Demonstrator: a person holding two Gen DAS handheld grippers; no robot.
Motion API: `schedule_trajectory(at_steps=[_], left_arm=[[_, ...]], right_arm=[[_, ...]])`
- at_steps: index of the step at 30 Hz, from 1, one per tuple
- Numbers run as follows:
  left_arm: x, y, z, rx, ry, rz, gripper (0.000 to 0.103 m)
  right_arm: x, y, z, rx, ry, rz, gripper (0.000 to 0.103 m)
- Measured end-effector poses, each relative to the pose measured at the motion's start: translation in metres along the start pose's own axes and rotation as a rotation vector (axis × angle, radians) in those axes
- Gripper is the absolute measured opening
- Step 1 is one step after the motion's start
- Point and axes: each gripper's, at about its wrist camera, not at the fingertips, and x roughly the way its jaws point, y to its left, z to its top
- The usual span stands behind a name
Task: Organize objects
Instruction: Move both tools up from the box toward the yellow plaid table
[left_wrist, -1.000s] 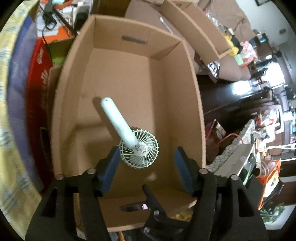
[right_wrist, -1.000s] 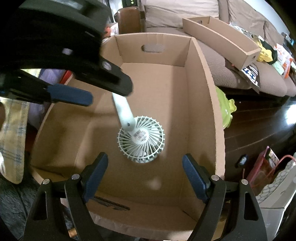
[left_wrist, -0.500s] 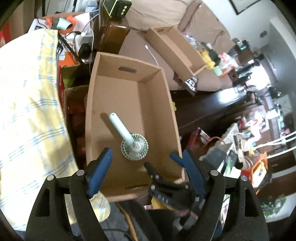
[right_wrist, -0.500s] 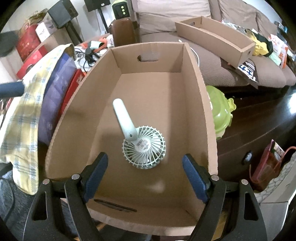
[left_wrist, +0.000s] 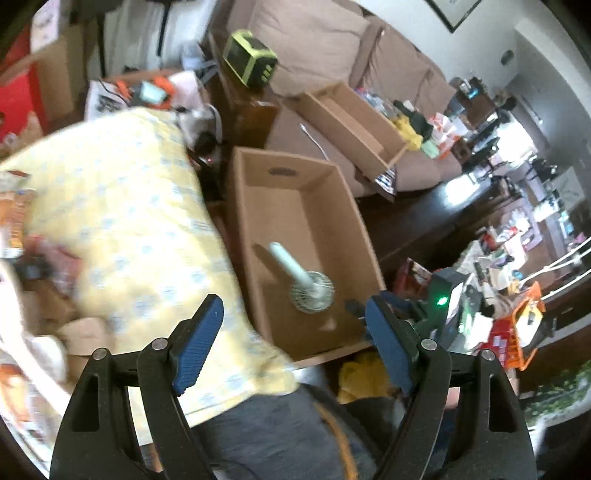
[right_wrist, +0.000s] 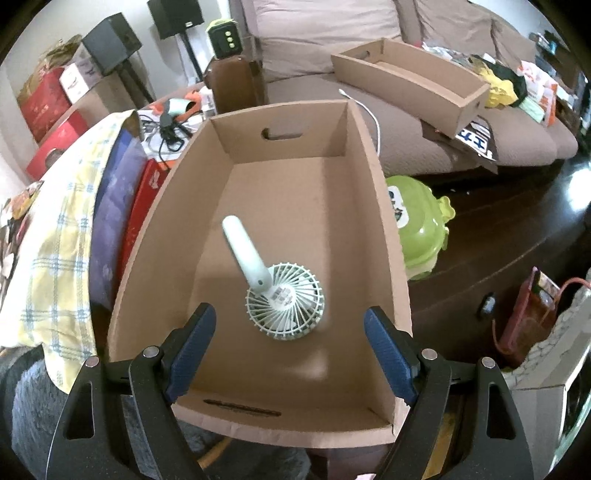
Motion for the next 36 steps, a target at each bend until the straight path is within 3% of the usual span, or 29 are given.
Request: schedule_trajectory(at_steps=[6, 11, 13, 23, 31, 36], left_arm=[[-0.043, 0.024, -0.026, 0.104, -0.062, 0.119, 0.077], [-0.053, 0.05, -0.037, 0.029, -0.05, -0.023, 0.077], [-0.056, 0.054, -0.039, 0.034, -0.07, 0.012, 0.077], [-0.113, 0.065, -0.054, 0.061, -0.232, 0.211, 0.077], [-0.153, 0.086, -0.076, 0.073, -0.308, 0.255, 0.077], [-0.169, 0.119, -0.095, 0.003, -0.329, 0.333, 0.077]], right_arm=[[-0.028, 0.001, 0.0, 0.075, -0.016, -0.001, 0.084], [-0.062, 0.019, -0.001, 0.075, -0.061, -0.046, 0.084], [-0.075, 0.03, -0.002, 0.073, -0.068, -0.087, 0.084], [-0.143, 0.094, -0.005, -0.002, -0.171, -0.088, 0.085], [-0.171, 0.147, 0.004, -0.095, -0.225, -0.114, 0.085], [-0.179, 0.188, 0.005, -0.183, -0.251, -0.077, 0.085]])
